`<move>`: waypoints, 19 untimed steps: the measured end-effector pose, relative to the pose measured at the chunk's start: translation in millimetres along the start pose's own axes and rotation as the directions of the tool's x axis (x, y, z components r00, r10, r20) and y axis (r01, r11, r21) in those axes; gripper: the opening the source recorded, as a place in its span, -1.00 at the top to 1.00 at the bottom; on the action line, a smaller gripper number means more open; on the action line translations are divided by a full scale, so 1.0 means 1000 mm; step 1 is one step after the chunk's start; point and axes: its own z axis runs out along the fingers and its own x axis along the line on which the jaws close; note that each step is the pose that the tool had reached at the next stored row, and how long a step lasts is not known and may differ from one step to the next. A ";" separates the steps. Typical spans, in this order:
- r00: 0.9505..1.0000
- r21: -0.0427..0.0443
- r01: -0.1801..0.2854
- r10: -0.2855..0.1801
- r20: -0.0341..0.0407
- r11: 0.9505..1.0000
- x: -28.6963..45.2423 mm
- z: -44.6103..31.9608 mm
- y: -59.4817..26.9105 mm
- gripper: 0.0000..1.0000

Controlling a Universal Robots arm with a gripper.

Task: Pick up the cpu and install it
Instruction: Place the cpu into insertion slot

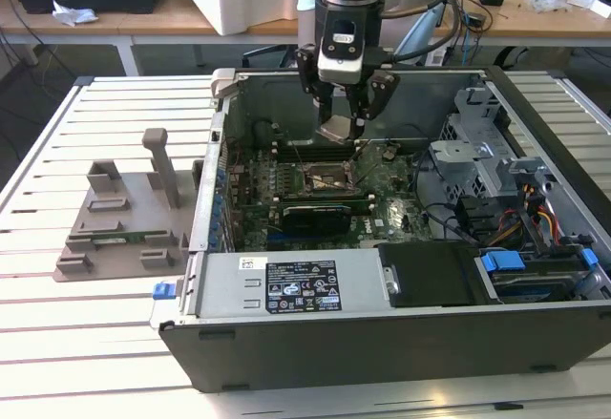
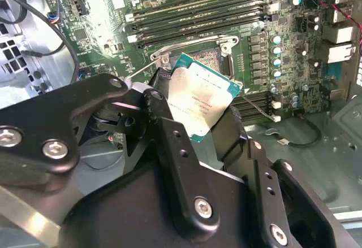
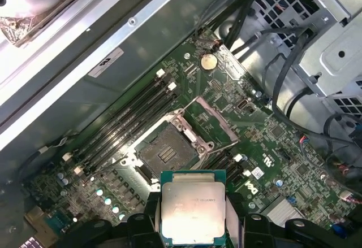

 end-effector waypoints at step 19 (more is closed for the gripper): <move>0.980 0.009 -0.201 0.201 0.005 0.980 0.0000 0.0001 0.0000 -0.08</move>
